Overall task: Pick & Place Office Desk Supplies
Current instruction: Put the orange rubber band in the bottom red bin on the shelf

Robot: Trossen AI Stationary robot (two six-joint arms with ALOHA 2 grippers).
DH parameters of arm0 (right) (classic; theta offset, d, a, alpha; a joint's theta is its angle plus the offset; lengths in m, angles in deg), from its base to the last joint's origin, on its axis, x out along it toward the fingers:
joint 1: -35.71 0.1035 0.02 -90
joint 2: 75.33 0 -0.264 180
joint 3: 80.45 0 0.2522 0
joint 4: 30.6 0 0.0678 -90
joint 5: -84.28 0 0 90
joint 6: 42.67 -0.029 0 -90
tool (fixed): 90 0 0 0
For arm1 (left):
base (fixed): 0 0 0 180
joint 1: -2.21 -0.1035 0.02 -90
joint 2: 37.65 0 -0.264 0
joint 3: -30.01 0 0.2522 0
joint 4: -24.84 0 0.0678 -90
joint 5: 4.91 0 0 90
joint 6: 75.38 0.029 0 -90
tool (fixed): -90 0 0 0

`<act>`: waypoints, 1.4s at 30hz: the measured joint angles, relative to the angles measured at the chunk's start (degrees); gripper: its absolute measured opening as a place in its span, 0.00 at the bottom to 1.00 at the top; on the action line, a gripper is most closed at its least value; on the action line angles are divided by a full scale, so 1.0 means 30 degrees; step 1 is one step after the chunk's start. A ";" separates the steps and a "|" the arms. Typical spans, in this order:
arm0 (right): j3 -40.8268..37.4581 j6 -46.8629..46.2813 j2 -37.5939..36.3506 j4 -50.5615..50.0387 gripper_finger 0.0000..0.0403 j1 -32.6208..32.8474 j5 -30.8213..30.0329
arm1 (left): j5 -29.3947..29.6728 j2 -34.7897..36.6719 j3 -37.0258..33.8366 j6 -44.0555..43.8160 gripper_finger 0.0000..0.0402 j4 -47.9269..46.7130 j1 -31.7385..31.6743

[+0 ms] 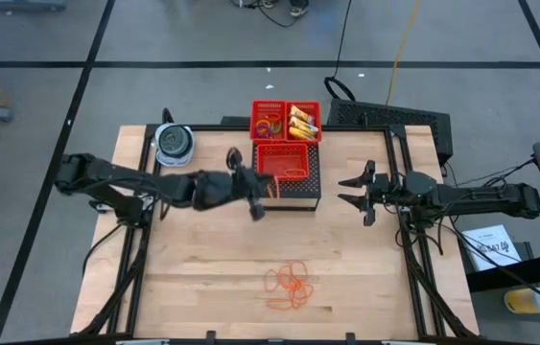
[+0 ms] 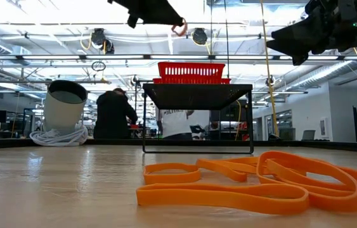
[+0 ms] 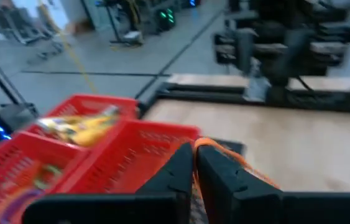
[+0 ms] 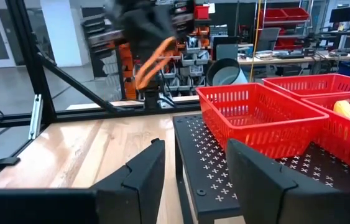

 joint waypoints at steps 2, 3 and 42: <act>0.0000 0.0000 0.0000 0.0059 0.40 0.0000 -0.0005 | -0.0182 -0.0036 0.0000 0.0268 0.08 0.0605 -0.0820; 0.0000 0.0000 0.0000 0.0066 0.40 0.0000 0.0001 | -0.0190 -0.0049 0.0000 0.0250 0.08 0.0763 -0.1179; 0.0000 0.0007 0.0160 0.0058 0.40 -0.0007 -0.0013 | -0.2084 -0.1555 0.0000 -0.1828 0.65 0.0335 -0.4574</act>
